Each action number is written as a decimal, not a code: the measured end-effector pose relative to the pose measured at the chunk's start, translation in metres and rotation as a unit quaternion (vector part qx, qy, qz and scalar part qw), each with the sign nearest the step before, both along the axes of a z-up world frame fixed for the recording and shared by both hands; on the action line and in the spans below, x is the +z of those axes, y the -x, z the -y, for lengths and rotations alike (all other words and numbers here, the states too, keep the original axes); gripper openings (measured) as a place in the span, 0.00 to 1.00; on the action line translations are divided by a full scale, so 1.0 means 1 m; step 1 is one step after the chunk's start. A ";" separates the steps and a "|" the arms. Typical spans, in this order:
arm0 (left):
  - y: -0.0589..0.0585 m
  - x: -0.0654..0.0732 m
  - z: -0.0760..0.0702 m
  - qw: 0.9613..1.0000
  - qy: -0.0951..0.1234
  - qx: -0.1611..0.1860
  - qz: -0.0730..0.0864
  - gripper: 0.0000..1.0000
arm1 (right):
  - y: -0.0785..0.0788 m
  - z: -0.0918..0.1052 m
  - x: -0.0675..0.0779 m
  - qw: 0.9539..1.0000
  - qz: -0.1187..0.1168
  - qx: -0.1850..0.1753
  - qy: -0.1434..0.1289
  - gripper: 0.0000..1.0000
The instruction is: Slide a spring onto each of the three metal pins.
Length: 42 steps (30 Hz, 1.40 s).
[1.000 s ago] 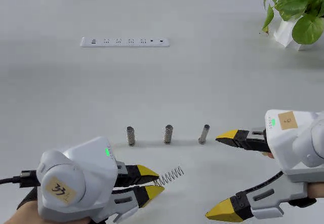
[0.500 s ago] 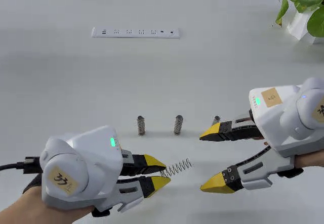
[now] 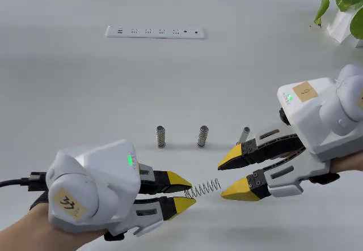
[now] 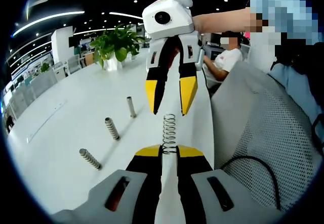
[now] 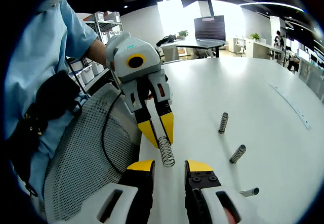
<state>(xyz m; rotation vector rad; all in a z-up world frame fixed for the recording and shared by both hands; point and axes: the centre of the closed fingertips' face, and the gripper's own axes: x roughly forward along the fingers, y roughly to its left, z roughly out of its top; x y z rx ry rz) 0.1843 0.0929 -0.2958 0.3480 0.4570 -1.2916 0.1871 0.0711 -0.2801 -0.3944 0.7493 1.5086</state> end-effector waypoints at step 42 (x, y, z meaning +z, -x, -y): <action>-0.002 -0.003 0.017 1.000 0.005 -0.006 -0.015 0.06 | -0.001 0.001 0.008 0.999 0.025 0.027 0.018 0.07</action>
